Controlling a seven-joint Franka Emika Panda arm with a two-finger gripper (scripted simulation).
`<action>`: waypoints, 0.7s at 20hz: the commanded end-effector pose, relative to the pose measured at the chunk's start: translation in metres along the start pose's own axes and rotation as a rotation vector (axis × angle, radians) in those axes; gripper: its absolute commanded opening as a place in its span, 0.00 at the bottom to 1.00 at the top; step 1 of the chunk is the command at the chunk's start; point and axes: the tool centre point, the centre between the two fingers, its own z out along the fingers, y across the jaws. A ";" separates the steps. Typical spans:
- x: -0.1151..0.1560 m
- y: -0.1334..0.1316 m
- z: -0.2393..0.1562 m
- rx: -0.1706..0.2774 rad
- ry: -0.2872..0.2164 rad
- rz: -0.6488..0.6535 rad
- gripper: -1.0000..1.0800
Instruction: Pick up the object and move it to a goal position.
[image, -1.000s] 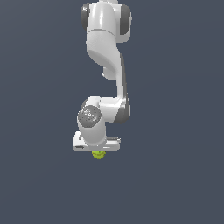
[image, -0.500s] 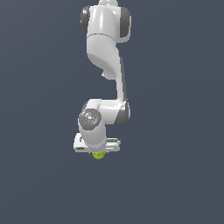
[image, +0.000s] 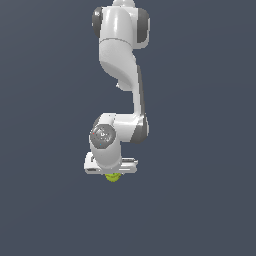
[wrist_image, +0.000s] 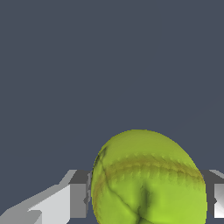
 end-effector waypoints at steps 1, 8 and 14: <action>0.000 0.001 -0.003 0.000 0.001 0.000 0.00; -0.004 0.007 -0.028 0.000 0.001 0.000 0.00; -0.012 0.020 -0.077 0.000 0.001 0.000 0.00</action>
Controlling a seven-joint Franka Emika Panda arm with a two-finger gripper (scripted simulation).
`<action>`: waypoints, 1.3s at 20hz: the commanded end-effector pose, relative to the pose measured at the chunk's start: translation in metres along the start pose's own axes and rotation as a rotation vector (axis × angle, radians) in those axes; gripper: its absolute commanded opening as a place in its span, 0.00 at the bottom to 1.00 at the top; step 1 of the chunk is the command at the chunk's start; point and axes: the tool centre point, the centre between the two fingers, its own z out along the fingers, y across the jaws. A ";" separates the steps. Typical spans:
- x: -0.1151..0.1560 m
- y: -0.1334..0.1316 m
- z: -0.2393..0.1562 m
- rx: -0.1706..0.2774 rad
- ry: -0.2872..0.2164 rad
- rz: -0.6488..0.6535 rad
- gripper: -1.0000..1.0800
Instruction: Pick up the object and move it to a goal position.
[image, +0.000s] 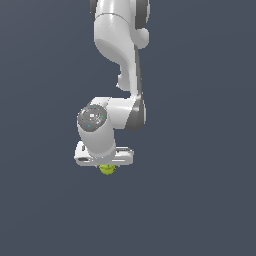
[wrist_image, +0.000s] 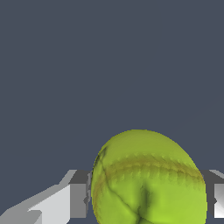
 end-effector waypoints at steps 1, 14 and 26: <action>-0.003 0.007 -0.026 0.000 0.004 0.001 0.00; -0.026 0.045 -0.173 0.000 0.004 0.001 0.00; -0.042 0.078 -0.297 0.000 0.005 0.000 0.00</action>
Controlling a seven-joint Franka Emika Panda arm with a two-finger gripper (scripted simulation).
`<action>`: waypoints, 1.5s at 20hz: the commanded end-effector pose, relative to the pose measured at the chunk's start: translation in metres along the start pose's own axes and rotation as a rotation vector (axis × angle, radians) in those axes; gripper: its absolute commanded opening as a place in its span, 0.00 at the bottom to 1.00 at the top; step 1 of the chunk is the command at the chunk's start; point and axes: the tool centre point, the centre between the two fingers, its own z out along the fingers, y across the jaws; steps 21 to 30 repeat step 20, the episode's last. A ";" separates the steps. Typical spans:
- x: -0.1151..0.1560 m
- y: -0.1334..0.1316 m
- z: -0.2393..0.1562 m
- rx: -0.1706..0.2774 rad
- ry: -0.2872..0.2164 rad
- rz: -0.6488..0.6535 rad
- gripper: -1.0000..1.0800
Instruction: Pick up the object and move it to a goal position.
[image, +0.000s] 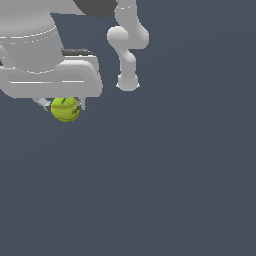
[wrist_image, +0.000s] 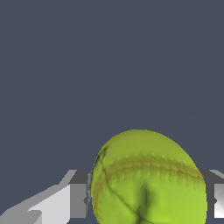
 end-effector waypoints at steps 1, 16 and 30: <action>-0.003 0.006 -0.023 0.000 0.001 0.000 0.00; -0.007 0.022 -0.080 -0.001 0.001 -0.001 0.00; -0.007 0.022 -0.082 -0.001 0.001 -0.001 0.00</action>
